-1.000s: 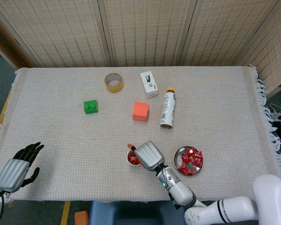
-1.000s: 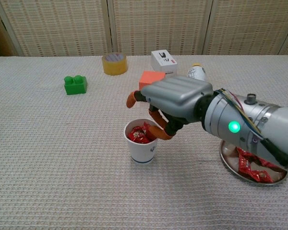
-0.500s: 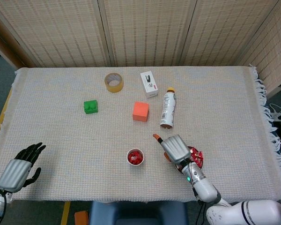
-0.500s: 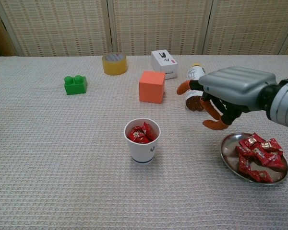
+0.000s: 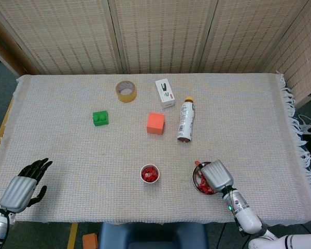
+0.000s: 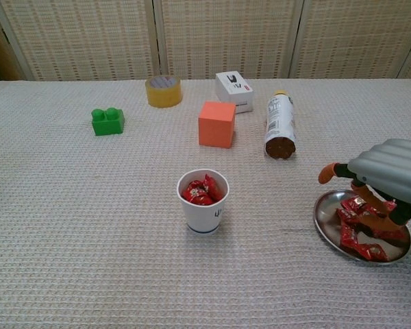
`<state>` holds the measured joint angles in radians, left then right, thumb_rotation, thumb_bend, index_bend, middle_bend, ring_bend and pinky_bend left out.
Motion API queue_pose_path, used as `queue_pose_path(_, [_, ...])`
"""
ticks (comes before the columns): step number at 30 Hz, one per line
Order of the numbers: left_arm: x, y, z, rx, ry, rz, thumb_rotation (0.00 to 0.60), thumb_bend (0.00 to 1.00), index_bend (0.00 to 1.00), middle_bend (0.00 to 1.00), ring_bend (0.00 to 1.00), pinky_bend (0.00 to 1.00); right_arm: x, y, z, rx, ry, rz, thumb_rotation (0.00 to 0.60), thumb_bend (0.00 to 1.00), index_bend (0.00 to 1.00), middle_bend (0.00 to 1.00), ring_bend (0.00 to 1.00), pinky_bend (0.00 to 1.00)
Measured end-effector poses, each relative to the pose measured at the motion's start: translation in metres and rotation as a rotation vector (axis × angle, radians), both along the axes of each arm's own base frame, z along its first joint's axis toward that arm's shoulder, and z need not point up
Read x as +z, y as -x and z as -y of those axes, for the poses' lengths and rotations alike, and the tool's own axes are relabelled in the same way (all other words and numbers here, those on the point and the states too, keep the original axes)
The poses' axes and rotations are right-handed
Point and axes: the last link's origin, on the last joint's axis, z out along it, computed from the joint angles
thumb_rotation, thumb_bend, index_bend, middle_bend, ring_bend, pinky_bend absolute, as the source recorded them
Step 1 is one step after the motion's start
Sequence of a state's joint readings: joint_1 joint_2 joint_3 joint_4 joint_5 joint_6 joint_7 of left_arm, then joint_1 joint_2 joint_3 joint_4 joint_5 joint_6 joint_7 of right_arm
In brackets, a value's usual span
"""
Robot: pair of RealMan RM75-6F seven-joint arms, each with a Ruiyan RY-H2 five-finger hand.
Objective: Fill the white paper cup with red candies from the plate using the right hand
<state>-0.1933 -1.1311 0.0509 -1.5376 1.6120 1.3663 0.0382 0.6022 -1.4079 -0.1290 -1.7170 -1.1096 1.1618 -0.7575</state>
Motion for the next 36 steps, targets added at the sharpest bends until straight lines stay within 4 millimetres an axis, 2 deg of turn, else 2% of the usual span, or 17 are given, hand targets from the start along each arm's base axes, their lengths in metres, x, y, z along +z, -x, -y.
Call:
queue_pose_path(9, [-0.002,0.0,0.0,0.001,0.007,-0.006,0.6,0.5,0.01,0.0,0.06,0.18,-0.003,0.015,0.0,-0.02,-0.013,-0.008,0.6,0.26,0.33,0.68,0.62,1.0])
queue_pose_path(18, [-0.002,0.001,-0.001,0.006,0.004,-0.006,0.6,0.5,0.02,0.0,0.06,0.18,-0.015,0.017,0.002,-0.019,-0.026,-0.013,0.6,0.26,0.35,0.68,0.63,1.0])
queue_pose_path(28, [0.0,0.001,-0.001,0.003,0.0,-0.002,0.6,0.5,0.02,0.0,0.06,0.18,-0.023,0.019,0.005,-0.03,-0.024,-0.017,0.6,0.26,0.43,0.68,0.65,1.0])
queue_pose_path(36, [0.0,0.001,-0.001,0.006,-0.002,-0.002,0.6,0.5,0.02,0.0,0.06,0.18,-0.026,0.02,0.007,-0.032,-0.013,-0.019,0.6,0.25,0.53,0.68,0.68,1.0])
